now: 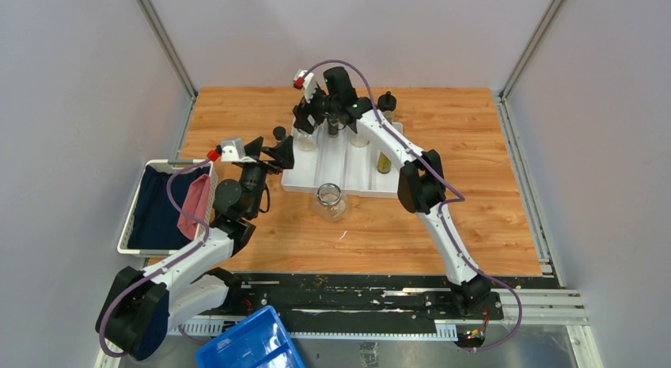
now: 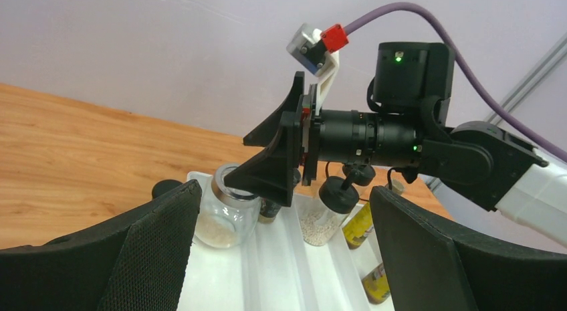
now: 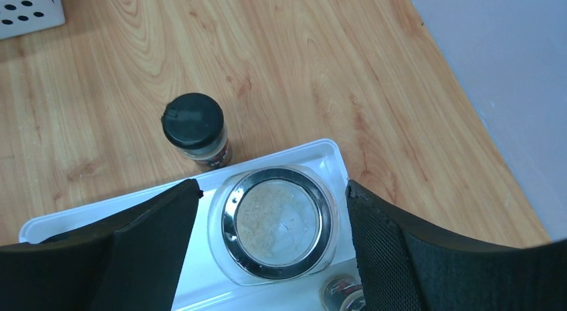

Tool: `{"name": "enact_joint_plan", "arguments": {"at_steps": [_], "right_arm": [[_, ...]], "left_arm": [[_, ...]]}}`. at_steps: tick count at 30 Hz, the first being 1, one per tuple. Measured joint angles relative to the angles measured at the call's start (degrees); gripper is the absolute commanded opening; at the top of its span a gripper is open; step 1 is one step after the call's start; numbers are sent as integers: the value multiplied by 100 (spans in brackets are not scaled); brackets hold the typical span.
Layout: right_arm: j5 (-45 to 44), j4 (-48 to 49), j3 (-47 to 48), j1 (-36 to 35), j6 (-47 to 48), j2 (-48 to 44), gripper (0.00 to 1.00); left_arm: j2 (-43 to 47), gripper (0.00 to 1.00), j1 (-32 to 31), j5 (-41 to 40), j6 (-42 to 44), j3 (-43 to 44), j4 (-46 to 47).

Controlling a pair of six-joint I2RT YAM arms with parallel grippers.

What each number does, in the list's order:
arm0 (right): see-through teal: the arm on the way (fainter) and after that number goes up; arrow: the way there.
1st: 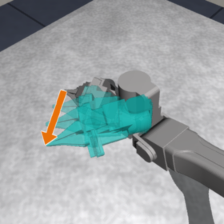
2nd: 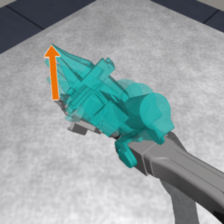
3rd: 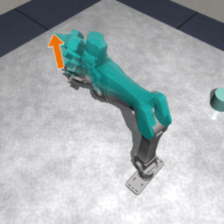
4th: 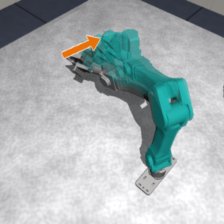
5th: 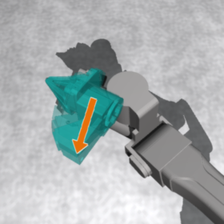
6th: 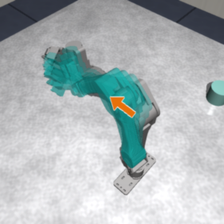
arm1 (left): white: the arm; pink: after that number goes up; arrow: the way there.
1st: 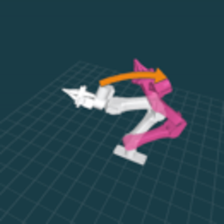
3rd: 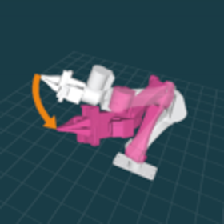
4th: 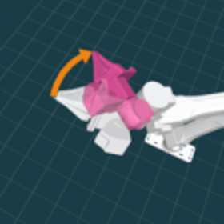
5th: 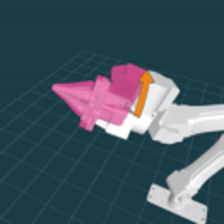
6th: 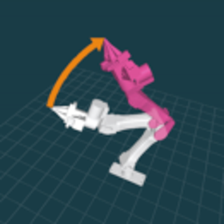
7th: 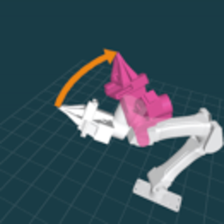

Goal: Organize the condiment bottles
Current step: Move the bottle to the storage box, then pick up the bottle from the center of the board.

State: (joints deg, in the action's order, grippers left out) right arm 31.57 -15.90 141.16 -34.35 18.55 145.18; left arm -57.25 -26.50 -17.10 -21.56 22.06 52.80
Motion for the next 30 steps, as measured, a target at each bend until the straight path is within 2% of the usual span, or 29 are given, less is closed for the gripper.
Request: {"name": "enact_joint_plan", "arguments": {"at_steps": [7, 11, 15, 23, 30], "right_arm": [[-107, 28, -118, -83, 105, -306, 88], [-522, 142, -540, -133, 146, -647, 90], [-1180, 374, -1314, -144, 151, -1252, 92], [-2341, 811, -2723, -149, 118, -2916, 93], [-2719, 1244, -3700, 20, -114, -4133, 93]], "left_arm": [[83, 100, 0, -26, 2, 0, -39], [118, 100, 0, -184, -15, 170, -533], [-184, 100, 2, -330, -15, 914, -1349], [-1589, 98, 258, -400, -249, 2782, -2957], [-3064, 98, 562, -413, -678, 4242, -4544]]}}
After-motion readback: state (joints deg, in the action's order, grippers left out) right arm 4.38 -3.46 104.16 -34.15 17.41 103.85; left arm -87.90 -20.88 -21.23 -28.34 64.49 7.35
